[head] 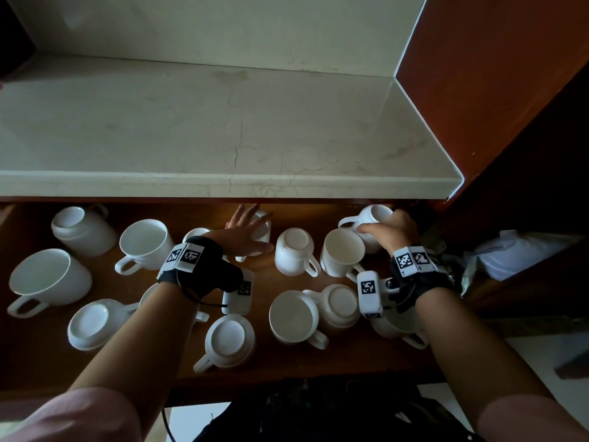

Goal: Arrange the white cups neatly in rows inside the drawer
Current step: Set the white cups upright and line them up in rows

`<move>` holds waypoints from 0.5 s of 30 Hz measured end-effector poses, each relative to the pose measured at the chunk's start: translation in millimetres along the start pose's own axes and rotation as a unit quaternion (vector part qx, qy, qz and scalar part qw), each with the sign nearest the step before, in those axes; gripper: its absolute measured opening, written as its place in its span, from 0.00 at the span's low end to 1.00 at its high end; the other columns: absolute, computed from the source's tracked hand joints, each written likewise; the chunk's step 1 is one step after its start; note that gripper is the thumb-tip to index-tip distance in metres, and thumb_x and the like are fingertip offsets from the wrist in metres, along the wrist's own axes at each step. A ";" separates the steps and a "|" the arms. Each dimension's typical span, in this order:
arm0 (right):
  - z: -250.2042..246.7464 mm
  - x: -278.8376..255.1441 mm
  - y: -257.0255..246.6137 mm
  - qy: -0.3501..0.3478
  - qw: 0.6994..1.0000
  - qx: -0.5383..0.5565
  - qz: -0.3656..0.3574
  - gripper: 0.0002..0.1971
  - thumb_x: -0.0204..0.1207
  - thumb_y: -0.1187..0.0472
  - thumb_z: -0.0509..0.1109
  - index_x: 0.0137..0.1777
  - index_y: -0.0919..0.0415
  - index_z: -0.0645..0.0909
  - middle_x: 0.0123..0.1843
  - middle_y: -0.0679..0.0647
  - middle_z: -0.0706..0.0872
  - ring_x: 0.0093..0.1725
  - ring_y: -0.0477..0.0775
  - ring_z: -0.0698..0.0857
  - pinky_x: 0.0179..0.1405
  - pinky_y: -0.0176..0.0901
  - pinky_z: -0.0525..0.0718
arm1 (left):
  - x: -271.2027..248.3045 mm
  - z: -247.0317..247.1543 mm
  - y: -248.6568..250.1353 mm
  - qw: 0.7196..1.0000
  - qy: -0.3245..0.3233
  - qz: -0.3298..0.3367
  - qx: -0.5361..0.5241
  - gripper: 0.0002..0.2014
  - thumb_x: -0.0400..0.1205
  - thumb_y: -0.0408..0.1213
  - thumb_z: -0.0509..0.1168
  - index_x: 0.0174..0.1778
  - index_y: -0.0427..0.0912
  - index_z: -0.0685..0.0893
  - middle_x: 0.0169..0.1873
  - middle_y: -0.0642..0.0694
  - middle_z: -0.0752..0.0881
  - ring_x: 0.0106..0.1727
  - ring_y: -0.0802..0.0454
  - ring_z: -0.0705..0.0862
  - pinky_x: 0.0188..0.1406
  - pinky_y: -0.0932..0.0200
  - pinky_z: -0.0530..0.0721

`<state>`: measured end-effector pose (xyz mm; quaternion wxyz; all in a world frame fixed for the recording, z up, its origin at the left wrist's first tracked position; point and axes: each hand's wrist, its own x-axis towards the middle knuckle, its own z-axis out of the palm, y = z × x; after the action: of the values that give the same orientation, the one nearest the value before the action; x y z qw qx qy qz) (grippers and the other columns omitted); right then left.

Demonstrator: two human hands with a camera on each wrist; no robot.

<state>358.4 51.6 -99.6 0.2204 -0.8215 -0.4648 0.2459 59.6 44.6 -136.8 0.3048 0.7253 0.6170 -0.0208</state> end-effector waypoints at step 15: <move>-24.7 -8.7 7.7 0.030 0.984 0.175 0.016 0.40 0.49 0.53 0.83 0.63 0.64 0.77 0.57 0.58 0.85 0.54 0.59 0.85 0.47 0.49 0.84 | 0.0 -0.8 2.9 1.000 -0.002 -0.009 0.006 0.40 0.80 0.54 0.65 0.82 0.62 0.47 0.83 0.51 0.35 0.82 0.42 0.30 0.80 0.31 0.44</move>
<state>374.5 37.1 -83.1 0.3708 -0.7845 -0.3942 0.3027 62.0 44.8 -135.0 0.3014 0.7216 0.6227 -0.0281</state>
